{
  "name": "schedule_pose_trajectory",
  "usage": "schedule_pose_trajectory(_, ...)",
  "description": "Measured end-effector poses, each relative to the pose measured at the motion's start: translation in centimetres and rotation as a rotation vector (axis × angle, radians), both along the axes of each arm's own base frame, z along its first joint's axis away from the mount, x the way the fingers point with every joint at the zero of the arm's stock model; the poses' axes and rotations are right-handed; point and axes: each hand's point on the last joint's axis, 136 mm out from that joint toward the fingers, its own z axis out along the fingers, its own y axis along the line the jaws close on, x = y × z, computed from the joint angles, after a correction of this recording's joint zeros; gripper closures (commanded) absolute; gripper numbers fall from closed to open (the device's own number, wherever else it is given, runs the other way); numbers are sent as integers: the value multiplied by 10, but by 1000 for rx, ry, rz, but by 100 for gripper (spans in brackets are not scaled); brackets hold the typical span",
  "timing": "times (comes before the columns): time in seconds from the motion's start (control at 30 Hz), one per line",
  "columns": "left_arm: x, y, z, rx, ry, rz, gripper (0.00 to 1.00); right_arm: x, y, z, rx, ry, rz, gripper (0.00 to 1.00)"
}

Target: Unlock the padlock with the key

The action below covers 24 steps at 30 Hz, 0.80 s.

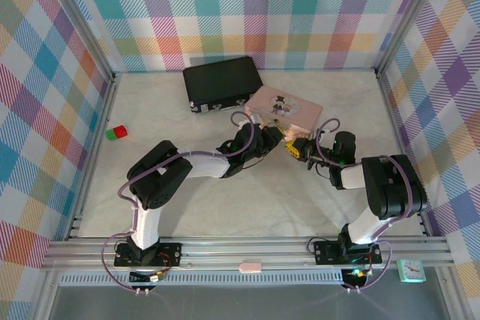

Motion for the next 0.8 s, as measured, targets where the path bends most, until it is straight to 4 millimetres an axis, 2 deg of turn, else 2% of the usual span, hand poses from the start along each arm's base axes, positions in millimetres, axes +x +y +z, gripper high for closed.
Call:
schedule_pose_trajectory(0.27,2,-1,-3,-9,0,-13,100,1,2,-2,13,53,-5,100)
schedule_pose_trajectory(0.47,2,-2,1,-31,-4,-31,100,1,1,4,-100,-32,32,100)
schedule_pose_trajectory(0.67,-2,-9,15,-93,-17,-76,100,-4,-7,20,-285,-164,41,100)
schedule_pose_trajectory(0.8,-5,-12,15,-98,-13,-95,100,-6,-9,18,-321,-165,46,100)
